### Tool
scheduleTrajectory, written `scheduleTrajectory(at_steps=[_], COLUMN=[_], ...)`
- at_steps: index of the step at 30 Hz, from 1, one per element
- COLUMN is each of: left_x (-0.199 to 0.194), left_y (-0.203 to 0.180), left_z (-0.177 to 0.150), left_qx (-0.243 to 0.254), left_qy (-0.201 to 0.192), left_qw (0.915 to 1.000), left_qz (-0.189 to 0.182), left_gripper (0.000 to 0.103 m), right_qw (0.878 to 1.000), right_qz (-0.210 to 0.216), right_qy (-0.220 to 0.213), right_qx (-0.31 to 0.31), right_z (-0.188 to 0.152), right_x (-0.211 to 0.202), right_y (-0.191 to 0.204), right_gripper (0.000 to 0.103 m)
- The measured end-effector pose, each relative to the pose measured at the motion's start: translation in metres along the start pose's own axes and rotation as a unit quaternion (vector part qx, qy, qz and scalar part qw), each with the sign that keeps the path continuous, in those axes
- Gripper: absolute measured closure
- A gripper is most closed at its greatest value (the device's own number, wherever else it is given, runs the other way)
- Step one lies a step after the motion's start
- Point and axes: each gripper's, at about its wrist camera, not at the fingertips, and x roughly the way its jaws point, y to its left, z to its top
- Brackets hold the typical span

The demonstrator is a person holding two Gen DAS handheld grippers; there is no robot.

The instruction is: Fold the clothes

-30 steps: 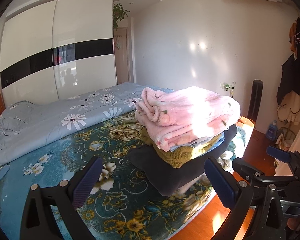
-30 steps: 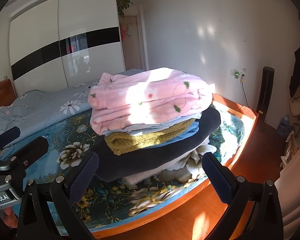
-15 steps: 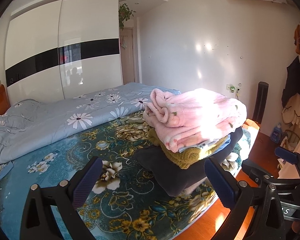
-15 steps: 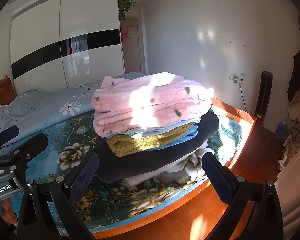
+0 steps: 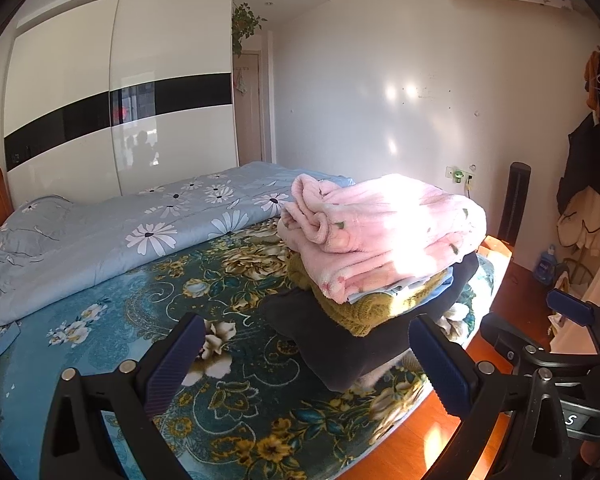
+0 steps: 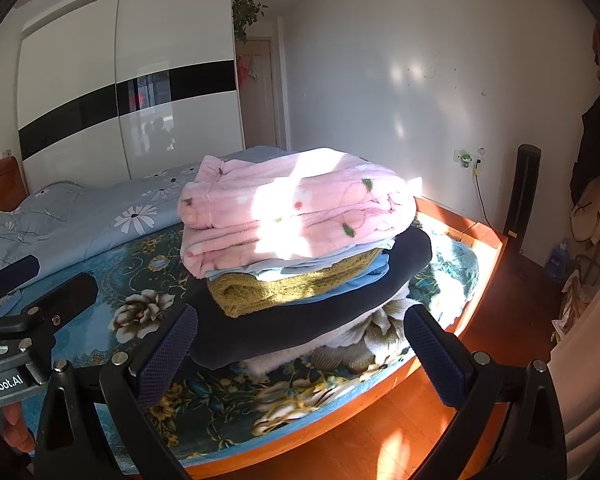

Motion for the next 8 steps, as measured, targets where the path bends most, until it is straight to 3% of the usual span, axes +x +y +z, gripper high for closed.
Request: scheduleTrajectory(at_steps=[8], left_x=[0.0], left_y=[-0.0039], left_z=[-0.003], left_qx=[0.01], left_qy=[-0.003], left_qw=[0.9999], left_qz=[0.012], left_gripper=[0.0], right_qw=[1.0], right_qz=[0.001], right_qy=[0.006], right_qx=[0.003], right_z=[-0.0036], right_x=[0.0036], right_y=[-0.0012], right_gripper=[0.0])
